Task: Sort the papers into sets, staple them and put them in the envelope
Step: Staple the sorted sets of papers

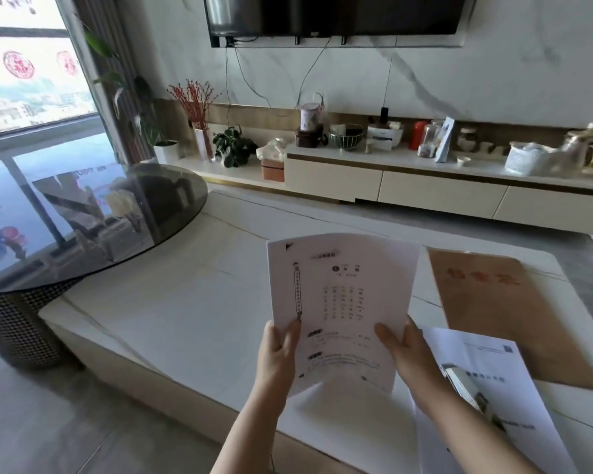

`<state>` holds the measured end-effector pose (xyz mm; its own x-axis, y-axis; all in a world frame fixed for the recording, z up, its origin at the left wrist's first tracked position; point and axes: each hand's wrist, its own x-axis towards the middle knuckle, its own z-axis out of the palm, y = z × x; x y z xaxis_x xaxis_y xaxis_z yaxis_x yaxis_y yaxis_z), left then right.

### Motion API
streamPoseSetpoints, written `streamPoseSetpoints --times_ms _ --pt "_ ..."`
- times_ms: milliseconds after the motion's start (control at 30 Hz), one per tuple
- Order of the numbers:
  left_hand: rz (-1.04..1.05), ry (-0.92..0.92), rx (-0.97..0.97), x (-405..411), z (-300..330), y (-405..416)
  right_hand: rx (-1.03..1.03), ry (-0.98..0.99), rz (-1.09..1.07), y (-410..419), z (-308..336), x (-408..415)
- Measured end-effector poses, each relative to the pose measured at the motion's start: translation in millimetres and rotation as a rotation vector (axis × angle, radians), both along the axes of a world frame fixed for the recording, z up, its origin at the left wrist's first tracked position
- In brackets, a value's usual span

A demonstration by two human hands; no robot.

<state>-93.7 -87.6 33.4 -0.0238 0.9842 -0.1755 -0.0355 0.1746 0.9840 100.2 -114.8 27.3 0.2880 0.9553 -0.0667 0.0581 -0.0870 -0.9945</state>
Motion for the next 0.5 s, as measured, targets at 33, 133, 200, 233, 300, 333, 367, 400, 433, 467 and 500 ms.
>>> streamPoseSetpoints --times_ms 33,133,200,233,300,333,367,400,433,467,500 --pt "0.015 -0.003 -0.015 0.4 -1.3 -0.5 -0.011 -0.011 0.005 -1.0 -2.4 0.5" --pt "0.056 -0.011 -0.041 1.2 1.0 2.5 -0.048 -0.076 -0.003 -0.8 -0.3 6.8" --pt "0.067 0.016 -0.041 2.3 3.7 5.1 -0.089 -0.120 0.021 -0.3 9.3 16.6" --pt "0.072 0.033 -0.046 3.4 4.0 5.2 -0.120 -0.118 0.036 -0.2 14.0 22.2" --pt "0.070 0.047 -0.066 8.0 0.7 2.2 -0.179 -0.081 0.035 -3.1 18.7 33.0" --pt "0.057 0.042 -0.084 12.1 -2.4 -1.4 -0.204 -0.062 0.022 -6.2 19.4 37.6" --pt "0.041 0.041 -0.102 16.9 -5.6 -5.5 -0.221 -0.064 0.008 -8.5 17.9 43.2" --pt "0.022 0.054 -0.124 22.3 -10.4 -8.9 -0.234 -0.068 -0.007 -12.0 16.2 48.6" --pt "0.005 0.065 -0.148 28.1 -15.9 -11.9 -0.244 -0.077 -0.021 -15.5 14.7 55.0" --pt "-0.007 0.072 -0.166 33.1 -20.3 -13.9 -0.250 -0.078 -0.034 -18.6 14.5 61.5" --pt "-0.011 0.077 -0.175 37.2 -23.6 -14.6 -0.257 -0.080 -0.063 -21.2 13.9 69.5"
